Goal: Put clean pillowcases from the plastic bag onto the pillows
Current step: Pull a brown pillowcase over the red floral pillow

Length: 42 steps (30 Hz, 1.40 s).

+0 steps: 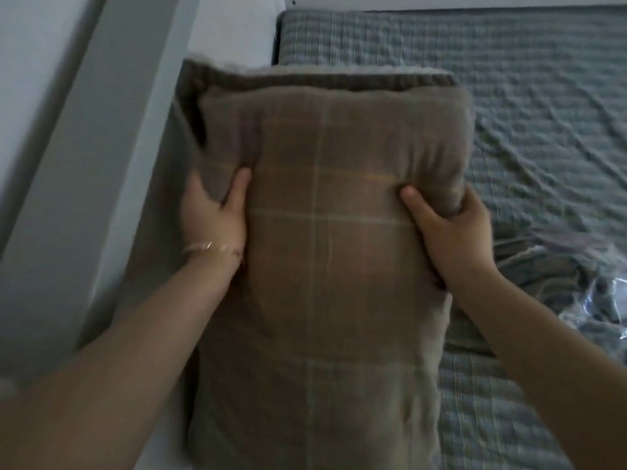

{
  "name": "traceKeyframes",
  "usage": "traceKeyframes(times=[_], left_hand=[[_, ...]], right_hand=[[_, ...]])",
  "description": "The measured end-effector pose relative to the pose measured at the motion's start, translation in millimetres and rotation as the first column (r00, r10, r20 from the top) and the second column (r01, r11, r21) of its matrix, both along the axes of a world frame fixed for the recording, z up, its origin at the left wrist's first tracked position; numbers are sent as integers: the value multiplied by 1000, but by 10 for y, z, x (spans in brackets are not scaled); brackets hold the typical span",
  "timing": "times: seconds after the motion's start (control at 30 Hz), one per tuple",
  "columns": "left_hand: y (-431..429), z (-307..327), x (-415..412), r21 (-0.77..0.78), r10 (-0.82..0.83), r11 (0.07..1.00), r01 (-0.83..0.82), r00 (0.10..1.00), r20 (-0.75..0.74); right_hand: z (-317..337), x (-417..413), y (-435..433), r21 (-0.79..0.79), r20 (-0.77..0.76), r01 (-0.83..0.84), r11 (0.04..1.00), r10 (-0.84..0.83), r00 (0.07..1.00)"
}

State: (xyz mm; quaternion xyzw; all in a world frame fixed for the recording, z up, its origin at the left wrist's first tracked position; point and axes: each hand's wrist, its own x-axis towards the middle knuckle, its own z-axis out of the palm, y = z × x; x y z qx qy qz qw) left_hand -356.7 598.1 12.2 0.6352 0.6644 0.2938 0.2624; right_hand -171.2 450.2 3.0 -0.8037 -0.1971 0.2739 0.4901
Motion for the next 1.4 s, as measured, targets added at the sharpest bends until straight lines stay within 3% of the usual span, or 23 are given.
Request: traceKeyframes(times=[0.07,0.13,0.23,0.3,0.43,0.57,0.73,0.87,1.0,1.1,1.17,1.23,1.33,1.4], left_hand=[[112,-110,193,-353,-110,936,-5,946,-304],[-124,-168,299,-457,-319,884,94,836,-446],[-736,-336,170,-397,-583,811,429,642,-498],[-901,-523,-49,-378,-608,792,480,553,-570],[-467,-823,31,-343,-556,826,447,551,-622],[-111,-874,258,-367,-562,825,430,548,-620],[-782,-911,-200,-435,-629,774,460,486,-607],[-1468,-872,-798,-386,-626,765,516,454,-634],[-1648,-680,-799,-317,-579,805,501,551,-601],[-1163,-476,-363,-41,-460,867,496,767,-447],[-685,-324,50,91,-451,847,524,798,-400],[-289,-273,435,7,-541,792,611,707,-456],[-34,-537,656,-269,-649,723,637,492,-580],[83,-667,711,-309,-649,717,625,435,-624]], right_hand=[[-154,62,244,-372,-36,-106,922,100,994],[-260,-80,264,-621,-14,-207,756,253,967],[-352,-457,15,-591,212,-276,758,476,854],[-466,-707,-135,-565,373,-260,783,524,766],[-693,-643,252,-610,423,-217,762,545,724],[-765,-425,683,-638,341,-273,720,582,738],[-792,-1114,-376,-539,366,-308,784,548,752],[-754,-1606,-1416,-533,285,-367,762,571,770],[-616,-1678,-1726,-469,337,-321,823,503,796],[-434,-1206,-1151,-371,519,-164,914,350,780],[-243,-822,-465,-314,577,-118,942,288,764],[-127,-550,165,-348,535,-210,914,378,756],[-360,-322,629,-543,463,-332,772,605,648],[-570,-201,726,-654,415,-309,691,669,617]])
